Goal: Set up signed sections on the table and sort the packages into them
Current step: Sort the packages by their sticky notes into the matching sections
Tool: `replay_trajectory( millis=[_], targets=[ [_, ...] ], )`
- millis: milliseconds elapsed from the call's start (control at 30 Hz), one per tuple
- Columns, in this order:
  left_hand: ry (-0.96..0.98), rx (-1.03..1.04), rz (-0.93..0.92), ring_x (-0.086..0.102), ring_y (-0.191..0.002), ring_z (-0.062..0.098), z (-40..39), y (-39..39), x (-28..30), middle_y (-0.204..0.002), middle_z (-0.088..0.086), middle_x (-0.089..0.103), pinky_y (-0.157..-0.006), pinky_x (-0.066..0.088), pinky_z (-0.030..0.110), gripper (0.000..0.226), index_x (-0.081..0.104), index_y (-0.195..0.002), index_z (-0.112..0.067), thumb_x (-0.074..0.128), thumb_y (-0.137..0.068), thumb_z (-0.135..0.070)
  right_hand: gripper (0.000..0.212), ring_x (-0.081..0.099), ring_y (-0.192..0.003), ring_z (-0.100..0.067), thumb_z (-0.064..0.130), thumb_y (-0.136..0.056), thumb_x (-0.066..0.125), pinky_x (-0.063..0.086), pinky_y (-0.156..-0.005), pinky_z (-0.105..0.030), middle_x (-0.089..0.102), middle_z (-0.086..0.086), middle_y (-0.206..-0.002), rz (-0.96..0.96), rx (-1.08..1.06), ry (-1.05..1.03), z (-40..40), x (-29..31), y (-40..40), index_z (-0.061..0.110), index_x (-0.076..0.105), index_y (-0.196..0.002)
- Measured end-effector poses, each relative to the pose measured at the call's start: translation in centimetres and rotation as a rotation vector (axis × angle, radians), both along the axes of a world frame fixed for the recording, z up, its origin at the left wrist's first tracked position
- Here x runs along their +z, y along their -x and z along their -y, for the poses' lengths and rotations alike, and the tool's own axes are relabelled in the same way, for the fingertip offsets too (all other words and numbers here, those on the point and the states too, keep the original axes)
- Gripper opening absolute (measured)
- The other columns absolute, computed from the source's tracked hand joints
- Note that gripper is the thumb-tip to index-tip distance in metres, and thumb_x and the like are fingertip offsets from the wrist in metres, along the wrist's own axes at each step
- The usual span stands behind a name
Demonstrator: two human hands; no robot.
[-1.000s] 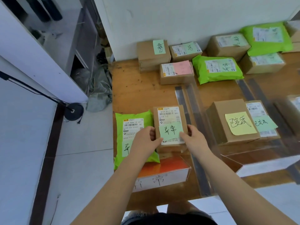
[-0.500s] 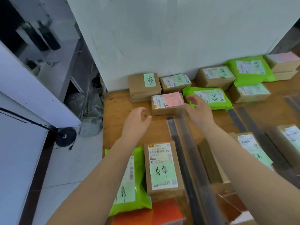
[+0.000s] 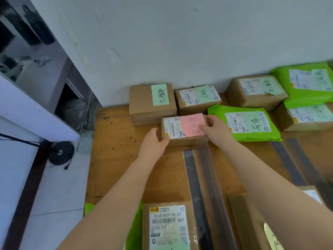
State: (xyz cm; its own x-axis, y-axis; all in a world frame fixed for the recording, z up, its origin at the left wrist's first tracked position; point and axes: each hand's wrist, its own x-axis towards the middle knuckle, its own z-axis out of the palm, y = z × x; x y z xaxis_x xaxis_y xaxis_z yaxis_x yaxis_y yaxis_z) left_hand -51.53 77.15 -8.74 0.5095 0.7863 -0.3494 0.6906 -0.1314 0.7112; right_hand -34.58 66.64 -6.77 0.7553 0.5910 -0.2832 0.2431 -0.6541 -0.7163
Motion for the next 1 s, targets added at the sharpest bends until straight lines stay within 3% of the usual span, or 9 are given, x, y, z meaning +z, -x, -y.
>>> replay_trajectory(
  millis=[133,333,467,567,667,767,900,1000],
  targets=[
    [0.007,-0.01,0.058,0.054,-0.115,0.014,0.4,-0.6,-0.7,-0.132,0.0,0.056,-0.08,0.043,0.02,0.044,0.045,-0.131,-0.017,0.055,-0.091,-0.032,0.055,0.053,-0.115,-0.024,0.012,-0.083,0.064,0.038,-0.087,-0.027,0.056,-0.01,-0.13,-0.11,-0.051,-0.087,-0.7,-0.8,0.2,0.008,0.044,-0.134],
    [-0.041,0.044,0.244,0.054,-0.11,0.006,1.7,-0.5,1.8,-0.128,-0.011,0.055,-0.082,0.041,0.017,0.047,0.042,-0.135,-0.025,0.056,-0.091,-0.029,0.052,0.052,-0.1,-0.013,0.009,-0.083,0.063,0.041,-0.079,-0.024,0.057,-0.006,-0.126,-0.085,-0.098,-0.278,-0.4,2.0,0.1,0.012,0.046,-0.132],
    [-0.121,0.081,0.416,0.05,-0.1,-0.004,3.1,0.4,5.8,-0.104,-0.034,0.049,-0.074,0.039,0.003,0.044,0.043,-0.13,-0.034,0.058,-0.089,-0.023,0.054,0.053,-0.1,-0.011,0.011,-0.083,0.063,0.045,-0.076,-0.021,0.057,0.0,-0.12,-0.039,-0.133,-0.422,0.4,5.7,0.7,0.016,0.043,-0.134],
    [-0.143,0.119,0.553,0.049,-0.111,-0.004,4.0,1.9,9.1,-0.116,-0.024,0.054,-0.094,0.039,0.011,0.044,0.045,-0.13,-0.032,0.059,-0.089,-0.02,0.055,0.054,-0.094,-0.004,0.012,-0.082,0.066,0.045,-0.069,-0.014,0.055,0.007,-0.11,-0.073,-0.147,-0.552,1.5,8.8,2.1,0.02,0.044,-0.132],
    [-0.081,0.228,0.709,0.053,-0.105,-0.011,5.4,4.4,12.3,-0.114,-0.024,0.058,-0.089,0.041,0.007,0.044,0.045,-0.124,-0.039,0.06,-0.088,-0.021,0.055,0.055,-0.091,-0.001,0.016,-0.082,0.067,0.046,-0.063,-0.012,0.056,0.014,-0.1,-0.14,-0.116,-0.633,3.2,11.8,4.3,0.027,0.046,-0.131],
    [0.027,0.304,0.81,0.059,-0.11,0.006,6.8,7.1,15.0,-0.123,-0.003,0.062,-0.096,0.047,0.027,0.047,0.049,-0.13,-0.026,0.063,-0.086,-0.021,0.04,0.06,-0.092,-0.009,0.018,-0.082,0.068,0.048,-0.057,-0.012,0.059,0.014,-0.095,-0.16,-0.047,-0.675,5.4,14.3,6.9,0.032,0.054,-0.117],
    [0.073,0.31,0.912,0.066,-0.1,0.008,8.7,11.3,17.7,-0.107,-0.004,0.071,-0.085,0.053,0.027,0.046,0.057,-0.125,-0.021,0.067,-0.08,-0.023,0.028,0.063,-0.099,-0.022,0.018,-0.079,0.071,0.056,-0.081,-0.04,0.062,0.007,-0.1,-0.219,0.021,-0.684,8.5,16.6,10.3,0.031,0.056,-0.099],
    [0.114,0.301,0.967,0.068,-0.093,0.008,10.0,14.0,19.2,-0.1,-0.004,0.073,-0.073,0.055,0.021,0.039,0.062,-0.118,-0.02,0.067,-0.08,-0.022,0.028,0.065,-0.097,-0.018,0.02,-0.077,0.073,0.058,-0.073,-0.032,0.064,0.003,-0.106,-0.276,0.073,-0.677,11.0,18.0,12.8,0.031,0.057,-0.097]
  ],
)
